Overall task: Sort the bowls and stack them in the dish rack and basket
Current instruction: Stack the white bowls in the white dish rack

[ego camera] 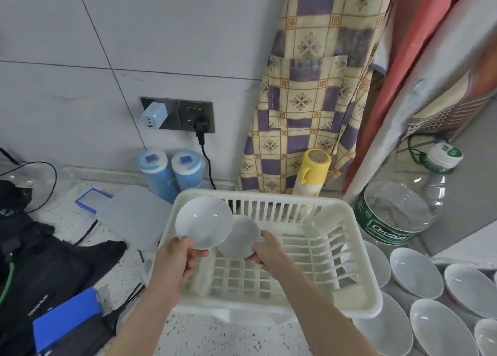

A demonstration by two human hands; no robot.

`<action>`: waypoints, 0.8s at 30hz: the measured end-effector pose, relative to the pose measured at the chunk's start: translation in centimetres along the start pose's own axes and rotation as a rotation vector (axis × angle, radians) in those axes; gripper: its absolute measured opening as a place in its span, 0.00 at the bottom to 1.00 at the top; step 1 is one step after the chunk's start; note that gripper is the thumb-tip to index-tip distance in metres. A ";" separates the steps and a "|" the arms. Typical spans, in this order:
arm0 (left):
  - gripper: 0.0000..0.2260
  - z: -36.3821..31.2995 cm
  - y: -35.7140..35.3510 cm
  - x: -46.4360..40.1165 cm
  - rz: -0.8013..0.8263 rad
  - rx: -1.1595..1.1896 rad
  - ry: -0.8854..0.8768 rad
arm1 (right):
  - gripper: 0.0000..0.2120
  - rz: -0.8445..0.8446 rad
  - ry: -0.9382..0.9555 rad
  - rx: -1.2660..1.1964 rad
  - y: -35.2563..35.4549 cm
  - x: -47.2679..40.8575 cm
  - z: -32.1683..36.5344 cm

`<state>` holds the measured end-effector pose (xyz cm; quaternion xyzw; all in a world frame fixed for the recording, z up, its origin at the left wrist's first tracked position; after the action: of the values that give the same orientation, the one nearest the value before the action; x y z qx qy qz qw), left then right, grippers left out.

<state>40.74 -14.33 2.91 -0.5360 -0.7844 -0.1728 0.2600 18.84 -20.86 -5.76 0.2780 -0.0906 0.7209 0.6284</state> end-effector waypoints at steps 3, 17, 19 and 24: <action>0.08 0.2 -0.3 -0.4 0.004 -0.039 0.003 | 0.31 0.020 0.002 -0.032 -0.6 0.0 -0.2; 0.10 1.3 -3.4 -1.7 0.011 -0.304 0.019 | 0.15 -0.028 0.369 0.121 3.3 2.8 4.6; 0.09 1.5 -4.2 -2.0 0.019 -0.326 0.018 | 0.10 0.008 0.411 0.131 2.9 3.3 5.1; 0.10 2.0 -5.0 -2.9 0.053 -0.395 0.001 | 0.16 -0.032 0.385 0.250 2.9 3.2 5.0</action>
<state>36.45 -17.28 -0.34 -0.5969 -0.7208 -0.3165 0.1547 17.31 -21.05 0.65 0.2126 0.1254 0.7563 0.6059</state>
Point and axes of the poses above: each hand's wrist, its own x-axis away from the middle knuckle, its own y-axis out of the back of the hand, z = x × y, the point moved 9 cm from there along -x, towards the middle knuckle, and after that the axes turned 10 degrees about y, right-handed, at the moved point
